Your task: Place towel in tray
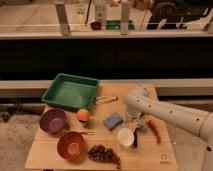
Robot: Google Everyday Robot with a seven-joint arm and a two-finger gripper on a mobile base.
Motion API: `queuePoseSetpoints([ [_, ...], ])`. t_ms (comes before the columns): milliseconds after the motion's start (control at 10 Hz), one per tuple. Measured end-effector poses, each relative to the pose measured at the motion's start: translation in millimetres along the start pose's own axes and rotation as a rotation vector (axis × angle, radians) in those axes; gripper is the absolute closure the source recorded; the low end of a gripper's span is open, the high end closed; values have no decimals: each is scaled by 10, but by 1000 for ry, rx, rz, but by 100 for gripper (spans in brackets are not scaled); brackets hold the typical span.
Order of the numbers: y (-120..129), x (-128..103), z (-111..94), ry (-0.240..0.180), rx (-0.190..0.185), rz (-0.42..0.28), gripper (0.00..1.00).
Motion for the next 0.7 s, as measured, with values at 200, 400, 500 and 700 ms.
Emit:
queuePoseSetpoints([
  [200,-1,7,-14,0,1,0,97],
  [400,5,46,-5,5,2,4,100],
  [500,6,36,-9,2,1,4,100],
  [700,7,29,-15,1,0,3,100],
])
